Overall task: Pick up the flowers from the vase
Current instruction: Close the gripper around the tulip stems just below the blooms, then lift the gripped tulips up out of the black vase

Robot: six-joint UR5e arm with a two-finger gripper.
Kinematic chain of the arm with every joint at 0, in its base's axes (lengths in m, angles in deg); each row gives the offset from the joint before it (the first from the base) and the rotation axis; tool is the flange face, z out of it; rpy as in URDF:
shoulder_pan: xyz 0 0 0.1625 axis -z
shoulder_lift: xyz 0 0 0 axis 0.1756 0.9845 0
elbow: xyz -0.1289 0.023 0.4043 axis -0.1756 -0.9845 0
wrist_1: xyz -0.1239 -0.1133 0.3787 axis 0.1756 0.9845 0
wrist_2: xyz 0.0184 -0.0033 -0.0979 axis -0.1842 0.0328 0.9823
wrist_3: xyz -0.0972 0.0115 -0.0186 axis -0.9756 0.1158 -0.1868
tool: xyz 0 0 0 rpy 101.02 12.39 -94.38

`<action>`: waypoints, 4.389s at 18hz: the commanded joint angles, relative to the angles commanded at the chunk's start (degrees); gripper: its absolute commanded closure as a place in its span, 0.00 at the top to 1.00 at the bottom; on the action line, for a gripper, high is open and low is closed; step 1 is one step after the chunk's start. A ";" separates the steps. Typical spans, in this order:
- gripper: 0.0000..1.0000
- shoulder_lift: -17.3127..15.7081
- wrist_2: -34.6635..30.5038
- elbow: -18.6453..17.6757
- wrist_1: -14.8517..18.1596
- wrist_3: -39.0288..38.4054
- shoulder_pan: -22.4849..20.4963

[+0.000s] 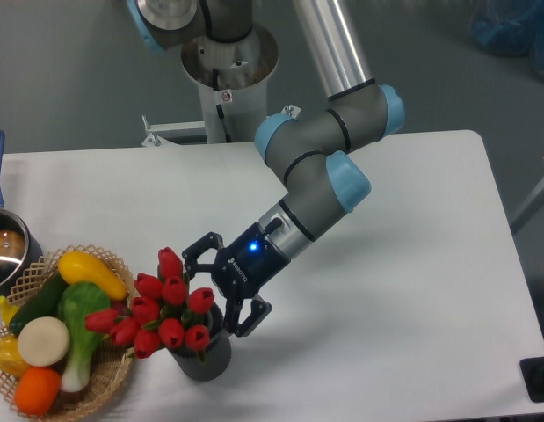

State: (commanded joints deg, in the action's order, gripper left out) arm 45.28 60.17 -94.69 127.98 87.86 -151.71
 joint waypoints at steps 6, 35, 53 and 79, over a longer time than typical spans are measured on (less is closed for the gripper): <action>1.00 -0.09 0.00 -0.09 0.09 0.00 0.09; 0.63 0.09 2.20 0.26 0.00 0.00 0.62; 0.36 0.88 3.60 1.23 0.00 -0.09 0.27; 0.36 -2.81 14.67 1.58 0.09 -2.02 -1.58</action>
State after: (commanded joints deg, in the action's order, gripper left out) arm 42.47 74.85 -93.11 128.07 85.84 -153.29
